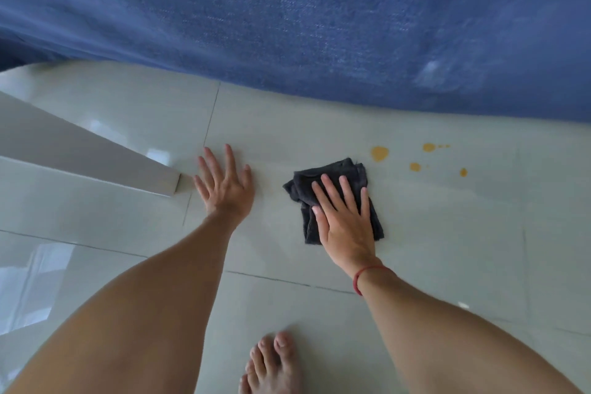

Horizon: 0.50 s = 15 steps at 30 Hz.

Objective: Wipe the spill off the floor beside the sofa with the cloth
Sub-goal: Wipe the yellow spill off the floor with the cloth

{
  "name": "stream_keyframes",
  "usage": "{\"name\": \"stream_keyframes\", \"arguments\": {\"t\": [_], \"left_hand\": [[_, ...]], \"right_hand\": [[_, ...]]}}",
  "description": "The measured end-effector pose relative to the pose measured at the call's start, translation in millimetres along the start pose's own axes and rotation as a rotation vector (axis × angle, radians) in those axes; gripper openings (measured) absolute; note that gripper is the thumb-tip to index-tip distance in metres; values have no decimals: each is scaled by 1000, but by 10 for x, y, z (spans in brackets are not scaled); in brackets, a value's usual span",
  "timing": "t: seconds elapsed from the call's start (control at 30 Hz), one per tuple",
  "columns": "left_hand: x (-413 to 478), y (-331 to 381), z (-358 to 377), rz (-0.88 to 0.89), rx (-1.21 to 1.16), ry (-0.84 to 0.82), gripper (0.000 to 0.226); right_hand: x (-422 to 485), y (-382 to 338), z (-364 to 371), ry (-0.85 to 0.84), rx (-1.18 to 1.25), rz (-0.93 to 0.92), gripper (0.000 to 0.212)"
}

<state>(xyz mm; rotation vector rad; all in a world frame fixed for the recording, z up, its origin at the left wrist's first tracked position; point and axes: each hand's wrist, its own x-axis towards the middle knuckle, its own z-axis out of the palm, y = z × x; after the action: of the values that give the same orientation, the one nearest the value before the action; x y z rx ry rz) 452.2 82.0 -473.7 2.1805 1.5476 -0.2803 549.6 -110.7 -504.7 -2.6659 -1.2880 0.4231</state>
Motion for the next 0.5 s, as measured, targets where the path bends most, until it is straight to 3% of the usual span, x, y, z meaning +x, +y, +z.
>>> {"name": "stream_keyframes", "arguments": {"t": [0.13,0.27,0.4,0.5], "left_hand": [[-2,686,151,193,-21,-116,62],[4,924,332,166,33,-190,65],[13,936,363,166,55,-223,65],[28,934,349,156,49,-241,65]], "right_hand": [[-187,657,-197,11,36,319,55],[184,1039,-418,67,83,549,54],[722,1025,-478,91,90,569,52],[961,684,-399,83,86,437,52]]}}
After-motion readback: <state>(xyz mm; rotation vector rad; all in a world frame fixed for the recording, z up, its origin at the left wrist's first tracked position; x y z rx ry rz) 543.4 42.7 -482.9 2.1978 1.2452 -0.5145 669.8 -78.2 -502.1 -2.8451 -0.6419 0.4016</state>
